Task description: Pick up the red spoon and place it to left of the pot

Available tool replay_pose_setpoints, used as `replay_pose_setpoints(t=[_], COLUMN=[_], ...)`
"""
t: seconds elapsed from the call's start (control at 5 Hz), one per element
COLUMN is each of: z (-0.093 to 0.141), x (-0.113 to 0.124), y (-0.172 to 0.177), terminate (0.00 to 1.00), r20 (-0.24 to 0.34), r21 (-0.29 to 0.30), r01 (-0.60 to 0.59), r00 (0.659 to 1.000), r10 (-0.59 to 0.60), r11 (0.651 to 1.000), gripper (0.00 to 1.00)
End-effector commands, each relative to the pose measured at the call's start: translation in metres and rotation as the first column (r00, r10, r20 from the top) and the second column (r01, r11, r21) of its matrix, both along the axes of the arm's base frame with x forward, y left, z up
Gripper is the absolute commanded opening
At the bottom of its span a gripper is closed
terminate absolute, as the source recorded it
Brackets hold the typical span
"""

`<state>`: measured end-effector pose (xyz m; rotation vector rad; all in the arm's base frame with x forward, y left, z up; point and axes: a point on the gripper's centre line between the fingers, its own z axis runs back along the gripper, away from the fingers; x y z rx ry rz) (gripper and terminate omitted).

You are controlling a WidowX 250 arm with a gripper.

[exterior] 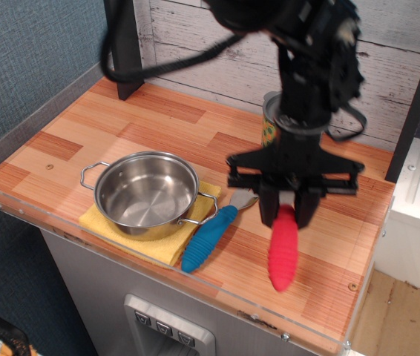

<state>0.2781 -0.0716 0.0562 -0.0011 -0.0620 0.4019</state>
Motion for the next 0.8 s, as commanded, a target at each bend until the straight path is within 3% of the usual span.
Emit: replay_pose_setpoints(t=[0.0,0.4,0.6], z=[0.044,0.051,0.049], x=[0.007,0.005,0.001], y=[0.065,0.125,0.158], terminate=[0.00,0.00,0.00], r20=[-0.032,-0.105,-0.113], r21=[0.061,0.168,0.196], r01=[0.153,0.339,0.340], r00=[0.988,0.940,0.939], r10=[-0.152,-0.325,-0.324], r11=[0.986,0.926,0.920], gripper=[0.00,0.00,0.00])
